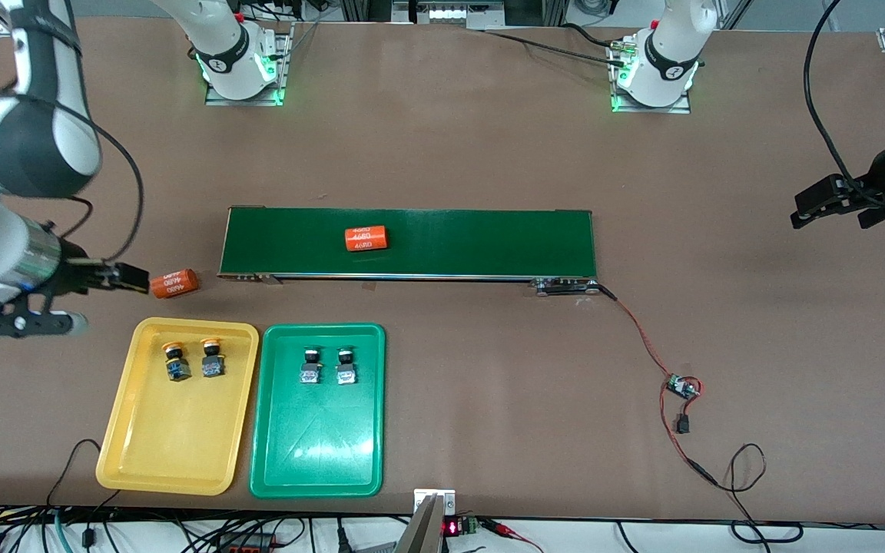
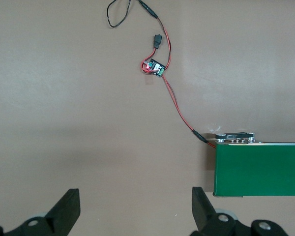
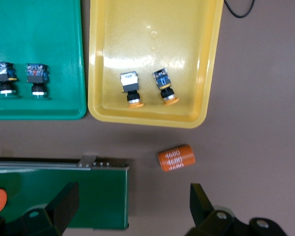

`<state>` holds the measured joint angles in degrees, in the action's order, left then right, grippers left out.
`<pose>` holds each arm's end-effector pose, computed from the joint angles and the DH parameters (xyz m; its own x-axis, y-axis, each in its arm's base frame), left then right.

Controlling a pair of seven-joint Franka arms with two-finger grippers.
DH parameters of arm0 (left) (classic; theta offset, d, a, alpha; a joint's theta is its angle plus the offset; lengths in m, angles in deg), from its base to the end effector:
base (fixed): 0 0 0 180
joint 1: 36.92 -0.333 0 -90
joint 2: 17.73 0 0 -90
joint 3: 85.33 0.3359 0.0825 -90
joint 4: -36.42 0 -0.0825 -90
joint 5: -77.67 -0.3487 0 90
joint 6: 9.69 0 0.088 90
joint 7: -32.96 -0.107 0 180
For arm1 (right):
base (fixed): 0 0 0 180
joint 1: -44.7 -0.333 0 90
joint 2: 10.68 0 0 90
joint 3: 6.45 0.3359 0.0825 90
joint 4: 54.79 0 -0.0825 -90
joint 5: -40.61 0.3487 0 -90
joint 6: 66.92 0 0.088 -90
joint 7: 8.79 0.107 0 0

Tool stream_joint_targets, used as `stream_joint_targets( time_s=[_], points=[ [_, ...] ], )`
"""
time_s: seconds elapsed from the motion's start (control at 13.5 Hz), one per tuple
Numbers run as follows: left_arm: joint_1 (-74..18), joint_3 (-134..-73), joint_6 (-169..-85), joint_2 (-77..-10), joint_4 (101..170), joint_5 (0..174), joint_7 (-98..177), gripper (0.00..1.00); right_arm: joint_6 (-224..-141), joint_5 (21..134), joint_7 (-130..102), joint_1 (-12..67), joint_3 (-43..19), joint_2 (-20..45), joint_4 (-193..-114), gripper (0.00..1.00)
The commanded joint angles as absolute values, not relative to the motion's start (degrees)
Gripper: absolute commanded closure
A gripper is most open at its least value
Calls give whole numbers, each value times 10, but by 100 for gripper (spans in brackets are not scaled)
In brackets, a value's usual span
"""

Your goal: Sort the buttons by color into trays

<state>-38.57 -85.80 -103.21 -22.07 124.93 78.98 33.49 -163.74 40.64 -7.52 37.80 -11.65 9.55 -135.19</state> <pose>0.5492 0.0092 0.6208 0.9994 0.0313 0.0115 0.0310 -0.9992 0.0236 0.6313 0.0283 0.5246 0.9979 0.0109 -0.0644 0.0130 -0.9994 0.0323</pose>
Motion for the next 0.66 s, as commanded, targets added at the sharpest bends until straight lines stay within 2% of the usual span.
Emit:
stream_joint_targets(
  time_s=[0.0, 0.44, 0.59],
  points=[
    [-392, -859, -1029, -218, 1249, 795, 323, 0, -1622, 415, -86, 405, -108, 18, -1419, 0],
    [-391, -862, -1029, -217, 1249, 795, 323, 0, -1619, 409, -124, 461, -63, -98, -1531, 0],
    [-392, -861, -1029, -217, 1249, 796, 323, 0, -1593, 409, -125, 461, -63, -103, -1525, 0]
  ],
)
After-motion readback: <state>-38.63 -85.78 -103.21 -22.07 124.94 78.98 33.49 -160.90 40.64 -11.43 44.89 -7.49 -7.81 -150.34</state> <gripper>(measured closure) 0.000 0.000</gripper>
